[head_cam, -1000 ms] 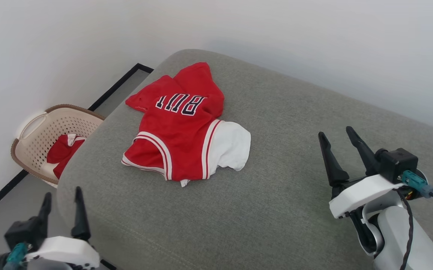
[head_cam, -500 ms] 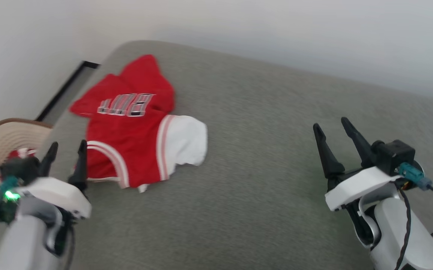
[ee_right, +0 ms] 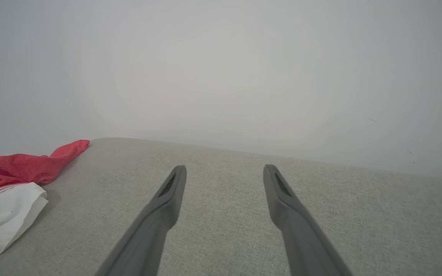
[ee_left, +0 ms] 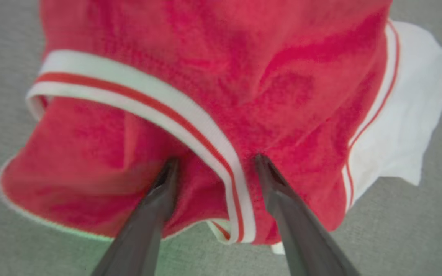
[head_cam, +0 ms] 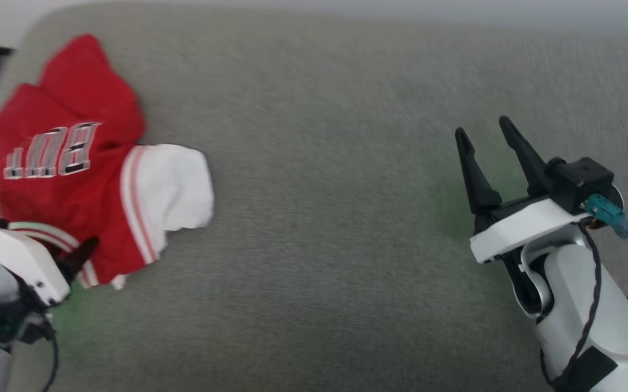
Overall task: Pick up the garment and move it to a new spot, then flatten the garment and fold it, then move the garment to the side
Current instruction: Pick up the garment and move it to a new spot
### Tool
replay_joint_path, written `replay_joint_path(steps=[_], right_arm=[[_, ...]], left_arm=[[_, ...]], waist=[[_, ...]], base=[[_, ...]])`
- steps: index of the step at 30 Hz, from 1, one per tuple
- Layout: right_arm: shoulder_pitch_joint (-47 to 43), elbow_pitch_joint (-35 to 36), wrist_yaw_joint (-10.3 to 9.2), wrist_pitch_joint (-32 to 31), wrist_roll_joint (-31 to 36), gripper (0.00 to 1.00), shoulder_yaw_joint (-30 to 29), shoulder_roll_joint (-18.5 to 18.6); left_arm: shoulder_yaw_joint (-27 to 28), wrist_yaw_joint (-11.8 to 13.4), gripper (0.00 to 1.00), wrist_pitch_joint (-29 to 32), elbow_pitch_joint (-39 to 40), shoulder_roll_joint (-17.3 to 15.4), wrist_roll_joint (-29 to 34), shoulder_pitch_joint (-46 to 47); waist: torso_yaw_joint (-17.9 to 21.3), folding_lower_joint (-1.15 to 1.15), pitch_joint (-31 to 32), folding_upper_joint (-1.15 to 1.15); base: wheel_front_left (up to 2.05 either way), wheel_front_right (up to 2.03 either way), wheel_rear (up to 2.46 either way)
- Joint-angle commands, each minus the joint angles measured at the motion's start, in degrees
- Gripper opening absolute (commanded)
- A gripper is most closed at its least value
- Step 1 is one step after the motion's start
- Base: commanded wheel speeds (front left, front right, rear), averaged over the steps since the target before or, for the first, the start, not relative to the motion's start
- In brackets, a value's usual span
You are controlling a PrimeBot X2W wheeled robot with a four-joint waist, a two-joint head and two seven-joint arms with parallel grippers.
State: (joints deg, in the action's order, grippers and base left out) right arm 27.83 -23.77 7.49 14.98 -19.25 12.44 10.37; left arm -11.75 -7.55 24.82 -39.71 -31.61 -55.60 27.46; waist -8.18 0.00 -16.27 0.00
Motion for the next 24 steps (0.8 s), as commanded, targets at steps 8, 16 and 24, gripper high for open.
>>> replay_joint_path(steps=[8,16,24], right_arm=[[3.8,0.9,0.01,0.3,0.5,1.0,0.8,0.1],[4.8,1.3,0.01,0.3,1.3,1.0,0.8,-0.1],[3.4,0.8,0.01,0.3,0.6,1.0,1.2,-0.6]], left_arm=[[-4.5,0.1,1.0,7.2,-0.7,-2.3,-9.4,1.3],[-9.0,0.1,0.46,10.7,-0.2,-0.2,-14.8,2.1],[-10.9,-0.3,0.0,5.5,3.2,-3.0,-15.4,4.1]], waist=[[6.0,0.0,-8.1,0.0],[5.8,0.0,-9.0,0.0],[4.4,0.0,-4.5,0.0]], base=[[0.0,0.0,0.0],[0.0,0.0,0.0],[0.0,0.0,0.0]])
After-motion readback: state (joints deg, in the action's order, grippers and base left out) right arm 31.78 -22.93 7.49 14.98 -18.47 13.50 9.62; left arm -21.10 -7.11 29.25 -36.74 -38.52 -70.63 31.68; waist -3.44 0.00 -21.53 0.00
